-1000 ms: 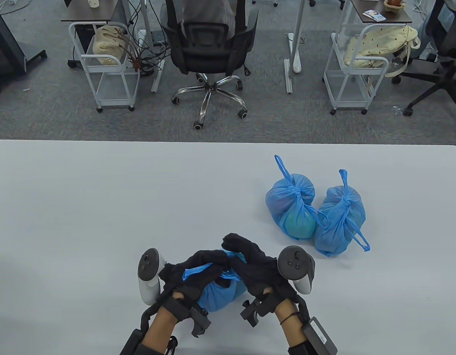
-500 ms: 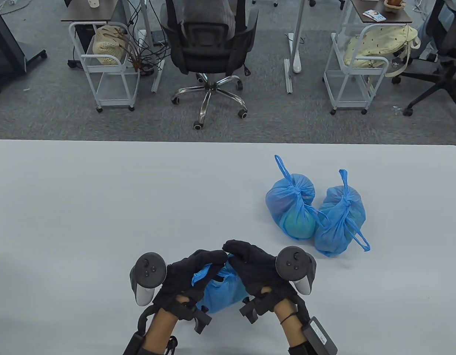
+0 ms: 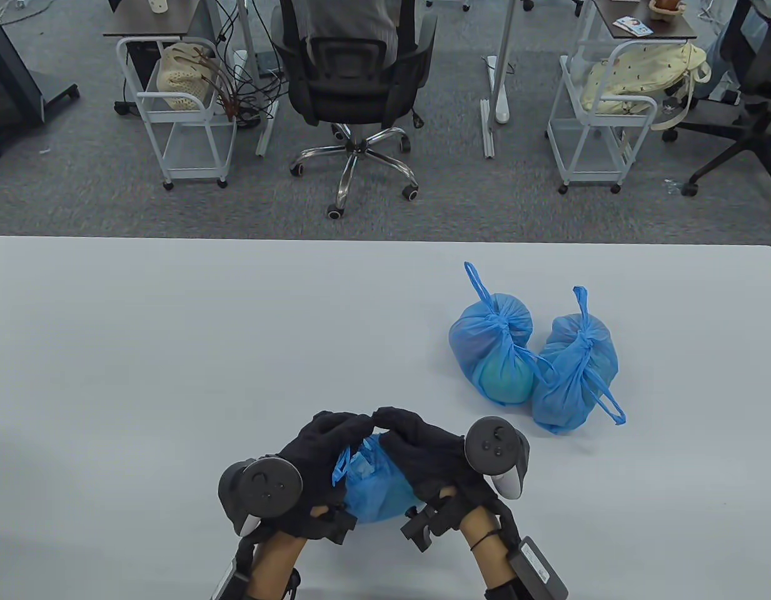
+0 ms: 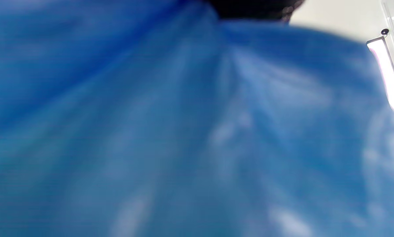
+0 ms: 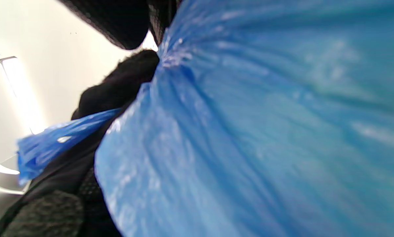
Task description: Tie knot on plastic bag top
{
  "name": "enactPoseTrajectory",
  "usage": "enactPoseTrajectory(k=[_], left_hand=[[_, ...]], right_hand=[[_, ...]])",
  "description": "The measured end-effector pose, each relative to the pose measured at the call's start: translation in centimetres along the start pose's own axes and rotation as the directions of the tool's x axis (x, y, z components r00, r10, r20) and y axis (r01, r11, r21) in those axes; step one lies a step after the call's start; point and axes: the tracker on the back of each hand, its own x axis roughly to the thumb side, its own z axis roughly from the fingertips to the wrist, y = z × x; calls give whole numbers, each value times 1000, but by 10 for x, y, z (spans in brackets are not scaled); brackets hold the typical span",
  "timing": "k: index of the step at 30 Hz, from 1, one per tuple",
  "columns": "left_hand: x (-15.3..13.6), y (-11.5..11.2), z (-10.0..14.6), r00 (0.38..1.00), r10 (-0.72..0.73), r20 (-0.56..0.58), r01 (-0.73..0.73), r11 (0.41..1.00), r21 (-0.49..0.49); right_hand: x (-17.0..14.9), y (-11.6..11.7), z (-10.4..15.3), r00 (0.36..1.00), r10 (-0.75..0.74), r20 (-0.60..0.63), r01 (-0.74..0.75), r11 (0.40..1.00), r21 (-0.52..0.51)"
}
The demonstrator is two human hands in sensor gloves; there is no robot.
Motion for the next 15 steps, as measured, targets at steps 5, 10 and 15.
enactPoseTrajectory(k=[5,10,15], left_hand=[[-2,0,0,1000,31,-7,-31,1000,7],[-7,1,1,984,168,-50,-167,986,24],[-3,1,0,998,70,-8,-70,997,-18]], right_hand=[[-2,-1,0,1000,-3,-5,3,1000,-9],[-8,-3,0,996,-63,-66,61,998,-21],[-10,-1,-1,996,-52,-73,55,997,47]])
